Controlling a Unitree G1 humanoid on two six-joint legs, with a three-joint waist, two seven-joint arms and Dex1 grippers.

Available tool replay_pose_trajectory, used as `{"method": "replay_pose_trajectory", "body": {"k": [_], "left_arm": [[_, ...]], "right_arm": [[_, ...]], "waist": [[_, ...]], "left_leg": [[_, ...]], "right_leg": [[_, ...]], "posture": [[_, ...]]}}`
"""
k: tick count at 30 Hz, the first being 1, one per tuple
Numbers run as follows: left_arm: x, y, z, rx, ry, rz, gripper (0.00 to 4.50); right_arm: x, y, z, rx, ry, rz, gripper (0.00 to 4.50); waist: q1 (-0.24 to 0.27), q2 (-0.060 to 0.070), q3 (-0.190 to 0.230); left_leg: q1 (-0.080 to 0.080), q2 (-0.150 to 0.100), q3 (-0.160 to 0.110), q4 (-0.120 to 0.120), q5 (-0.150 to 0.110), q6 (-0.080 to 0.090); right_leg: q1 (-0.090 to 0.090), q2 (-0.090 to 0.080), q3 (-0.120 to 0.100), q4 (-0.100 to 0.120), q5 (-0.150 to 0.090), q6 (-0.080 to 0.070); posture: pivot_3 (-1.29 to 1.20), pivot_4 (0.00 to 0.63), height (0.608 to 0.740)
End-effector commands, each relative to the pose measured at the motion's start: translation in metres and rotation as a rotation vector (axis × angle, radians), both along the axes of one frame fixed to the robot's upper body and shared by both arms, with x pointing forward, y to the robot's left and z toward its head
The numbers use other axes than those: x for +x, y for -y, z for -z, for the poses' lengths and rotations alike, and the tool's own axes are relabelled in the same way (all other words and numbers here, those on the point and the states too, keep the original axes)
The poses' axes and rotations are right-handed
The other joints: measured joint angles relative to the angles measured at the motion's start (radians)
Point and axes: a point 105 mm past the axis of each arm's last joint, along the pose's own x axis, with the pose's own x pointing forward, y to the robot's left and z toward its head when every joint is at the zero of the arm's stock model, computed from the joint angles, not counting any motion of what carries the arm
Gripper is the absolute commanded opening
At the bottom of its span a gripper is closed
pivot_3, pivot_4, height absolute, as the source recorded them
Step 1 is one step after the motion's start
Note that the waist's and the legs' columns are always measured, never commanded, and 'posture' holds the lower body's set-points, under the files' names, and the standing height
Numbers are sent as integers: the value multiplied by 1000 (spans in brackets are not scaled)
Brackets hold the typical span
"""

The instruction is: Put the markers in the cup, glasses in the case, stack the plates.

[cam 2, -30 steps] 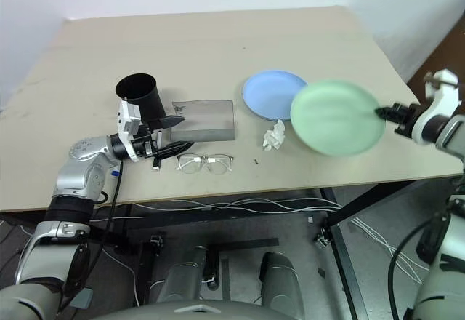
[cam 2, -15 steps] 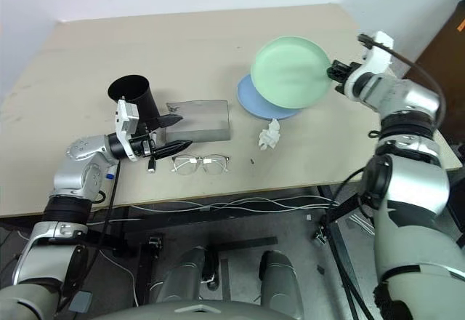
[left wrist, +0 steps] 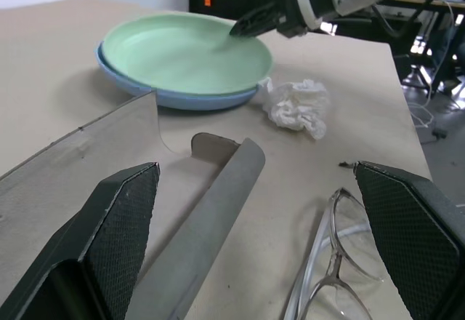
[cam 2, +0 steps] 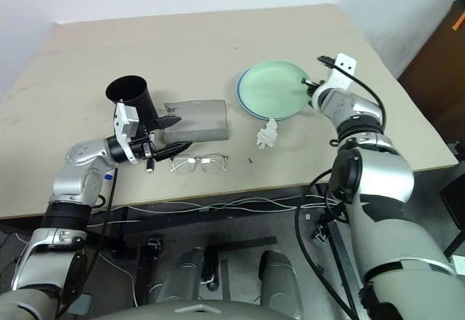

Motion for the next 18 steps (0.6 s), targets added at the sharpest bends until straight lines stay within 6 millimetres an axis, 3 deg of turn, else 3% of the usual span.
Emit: {"method": "replay_pose_trajectory", "body": {"k": [1, 8, 11, 18], "left_arm": [[-1, 2, -11, -7, 46, 5, 4500], [-2, 3, -13, -5, 49, 2, 4500], [-2, 2, -13, -3, 49, -2, 4500], [0, 2, -13, -3, 50, -5, 4500]], "right_arm": [[8, -13, -30, -61, 85, -25, 86], [10, -20, -37, -108, 104, -46, 86], [10, -18, -40, -118, 111, -42, 733], [9, -10, -42, -169, 113, -39, 3100]], "waist": [[0, 0, 0], [1, 0, 0], [0, 0, 0], [1, 0, 0]], "left_leg": [[0, 0, 0, 0, 0, 0], [0, 0, 0, 0, 0, 0], [0, 0, 0, 0, 0, 0], [0, 0, 0, 0, 0, 0]], "right_leg": [[0, 0, 0, 0, 0, 0], [0, 0, 0, 0, 0, 0], [0, 0, 0, 0, 0, 0], [0, 0, 0, 0, 0, 0]], "posture": [[0, 150, 739], [0, 150, 739], [0, 150, 739], [0, 150, 739]]}}
